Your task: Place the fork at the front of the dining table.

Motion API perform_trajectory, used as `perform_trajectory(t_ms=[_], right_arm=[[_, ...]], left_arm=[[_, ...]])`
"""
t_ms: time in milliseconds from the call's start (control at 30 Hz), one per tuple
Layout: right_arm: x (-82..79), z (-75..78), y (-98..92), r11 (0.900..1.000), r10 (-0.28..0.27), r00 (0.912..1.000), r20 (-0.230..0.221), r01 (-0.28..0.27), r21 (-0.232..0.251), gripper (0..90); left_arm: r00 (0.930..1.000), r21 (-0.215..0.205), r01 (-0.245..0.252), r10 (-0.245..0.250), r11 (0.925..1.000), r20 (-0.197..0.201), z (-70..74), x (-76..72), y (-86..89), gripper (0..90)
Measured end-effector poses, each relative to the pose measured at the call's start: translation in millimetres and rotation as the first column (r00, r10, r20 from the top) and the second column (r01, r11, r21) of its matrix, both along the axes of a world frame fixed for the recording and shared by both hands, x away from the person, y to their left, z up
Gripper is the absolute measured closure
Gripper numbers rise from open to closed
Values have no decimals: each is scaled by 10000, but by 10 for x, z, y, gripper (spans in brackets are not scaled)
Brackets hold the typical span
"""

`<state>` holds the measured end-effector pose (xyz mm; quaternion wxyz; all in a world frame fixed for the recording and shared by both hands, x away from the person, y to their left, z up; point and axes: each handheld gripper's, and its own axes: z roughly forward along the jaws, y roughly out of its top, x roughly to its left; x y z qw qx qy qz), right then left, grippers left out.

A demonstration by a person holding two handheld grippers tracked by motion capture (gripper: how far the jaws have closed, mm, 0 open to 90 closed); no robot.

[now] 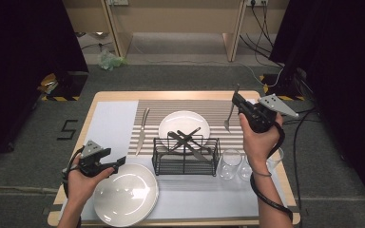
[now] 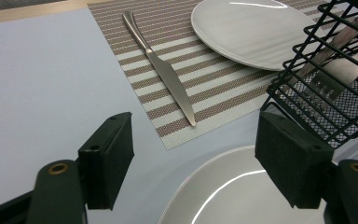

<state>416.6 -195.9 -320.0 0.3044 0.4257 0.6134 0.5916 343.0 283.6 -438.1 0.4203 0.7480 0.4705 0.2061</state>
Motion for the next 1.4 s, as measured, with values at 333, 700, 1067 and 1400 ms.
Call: perform_trajectory(t_ms=[333, 700, 1067, 1400], right_arm=[[53, -61, -12, 9999, -93, 9997, -216, 91, -100, 873], [114, -94, -13, 9997, -160, 9992, -378, 152, -212, 873], [147, -115, -14, 9993, -266, 9978, -607, 248, -292, 873], [181, -148, -20, 9985, -390, 9947, -949, 350, -431, 873]], left_arm=[[10000, -11, -27, 27, 10000, -31, -11, 3, 2, 274], [10000, -23, -39, 39, 10000, -40, -16, 6, 8, 274], [10000, -31, -34, 34, 10000, -49, -17, 6, 10, 274], [10000, -49, -69, 69, 10000, -73, -28, 10, 17, 274]])
